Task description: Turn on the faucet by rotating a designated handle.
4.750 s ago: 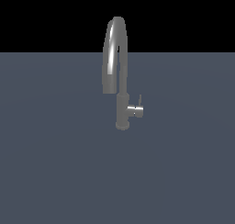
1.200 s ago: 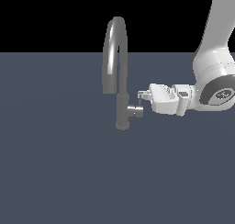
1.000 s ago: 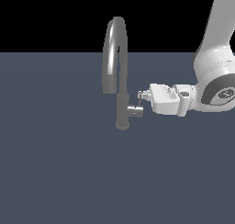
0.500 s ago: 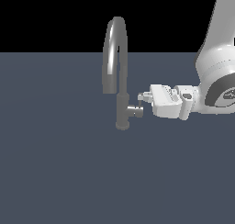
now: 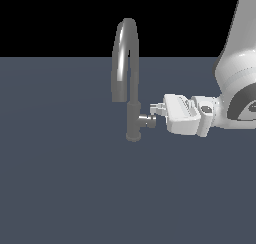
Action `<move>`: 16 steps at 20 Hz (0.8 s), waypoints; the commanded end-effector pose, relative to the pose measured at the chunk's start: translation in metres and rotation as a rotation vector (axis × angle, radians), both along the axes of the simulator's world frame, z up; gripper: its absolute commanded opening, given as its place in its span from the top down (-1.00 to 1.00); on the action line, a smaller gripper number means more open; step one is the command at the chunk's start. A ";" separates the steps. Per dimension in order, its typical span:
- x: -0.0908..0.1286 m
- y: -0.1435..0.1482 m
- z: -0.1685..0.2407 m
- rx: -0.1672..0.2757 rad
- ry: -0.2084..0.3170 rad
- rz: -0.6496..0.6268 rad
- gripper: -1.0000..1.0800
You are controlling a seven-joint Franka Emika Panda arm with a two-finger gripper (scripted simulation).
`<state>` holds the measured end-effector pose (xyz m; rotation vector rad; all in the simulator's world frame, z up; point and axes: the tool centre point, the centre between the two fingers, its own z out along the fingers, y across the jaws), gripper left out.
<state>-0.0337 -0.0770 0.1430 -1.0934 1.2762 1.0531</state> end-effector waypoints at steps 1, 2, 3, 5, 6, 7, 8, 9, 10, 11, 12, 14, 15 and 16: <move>-0.018 0.003 -0.012 0.009 0.022 0.005 1.00; -0.022 0.004 -0.015 0.010 0.024 0.006 1.00; -0.022 0.004 -0.015 0.010 0.024 0.006 1.00; -0.015 0.002 -0.010 0.004 0.003 0.003 1.00; -0.019 0.003 -0.016 0.005 0.007 0.004 1.00; -0.023 0.004 -0.022 0.006 0.011 0.004 1.00; -0.027 0.005 -0.028 0.007 0.014 0.005 1.00; -0.031 0.005 -0.034 0.008 0.018 0.005 1.00; -0.035 0.006 -0.040 0.009 0.021 0.006 1.00; -0.039 0.006 -0.045 0.010 0.024 0.006 1.00; -0.039 0.006 -0.045 0.010 0.024 0.006 1.00; -0.028 0.005 -0.032 0.007 -0.005 0.007 1.00; -0.029 0.005 -0.038 0.008 -0.001 0.007 1.00; -0.030 0.005 -0.044 0.008 0.002 0.007 1.00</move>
